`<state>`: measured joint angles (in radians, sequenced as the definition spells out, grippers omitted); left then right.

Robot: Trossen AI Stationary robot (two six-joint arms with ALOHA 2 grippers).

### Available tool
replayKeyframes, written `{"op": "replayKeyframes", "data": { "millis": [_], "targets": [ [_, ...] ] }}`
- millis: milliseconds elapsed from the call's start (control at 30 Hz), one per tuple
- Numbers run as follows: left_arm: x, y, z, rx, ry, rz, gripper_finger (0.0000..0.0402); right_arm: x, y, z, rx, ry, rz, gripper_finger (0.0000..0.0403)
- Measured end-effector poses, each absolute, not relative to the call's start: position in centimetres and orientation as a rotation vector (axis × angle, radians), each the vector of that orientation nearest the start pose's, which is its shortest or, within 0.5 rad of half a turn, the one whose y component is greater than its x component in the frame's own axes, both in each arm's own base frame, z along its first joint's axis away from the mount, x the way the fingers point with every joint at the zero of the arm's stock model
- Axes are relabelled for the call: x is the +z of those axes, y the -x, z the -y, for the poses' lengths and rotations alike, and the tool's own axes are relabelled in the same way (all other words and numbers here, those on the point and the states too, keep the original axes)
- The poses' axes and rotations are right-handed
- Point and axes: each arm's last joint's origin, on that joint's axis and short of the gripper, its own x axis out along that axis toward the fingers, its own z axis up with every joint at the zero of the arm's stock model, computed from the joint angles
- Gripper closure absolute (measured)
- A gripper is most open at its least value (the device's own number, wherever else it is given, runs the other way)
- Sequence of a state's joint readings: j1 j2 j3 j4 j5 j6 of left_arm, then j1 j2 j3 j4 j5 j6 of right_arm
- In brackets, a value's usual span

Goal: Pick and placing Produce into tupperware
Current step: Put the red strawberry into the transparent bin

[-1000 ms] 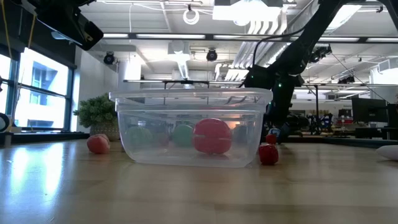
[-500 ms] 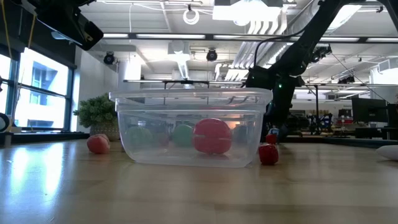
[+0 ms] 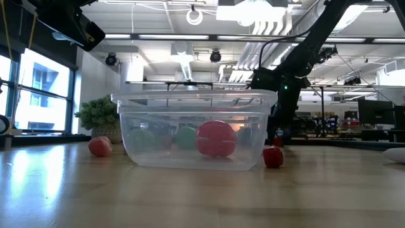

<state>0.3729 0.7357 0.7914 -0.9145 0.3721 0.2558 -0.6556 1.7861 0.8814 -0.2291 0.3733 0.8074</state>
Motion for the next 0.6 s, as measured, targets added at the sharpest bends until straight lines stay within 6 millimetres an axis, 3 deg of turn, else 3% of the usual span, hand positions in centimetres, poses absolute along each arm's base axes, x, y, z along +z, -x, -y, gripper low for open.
{"op": "replayKeyframes", "data": {
  "millis": [600],
  "targets": [
    [28.25, -12.25, -3.66, -0.101, 0.07, -0.79, 0.0387, 12.28, -24.55, 19.9, -1.261, -0.742, -0.794, 0.0272]
  ]
}}
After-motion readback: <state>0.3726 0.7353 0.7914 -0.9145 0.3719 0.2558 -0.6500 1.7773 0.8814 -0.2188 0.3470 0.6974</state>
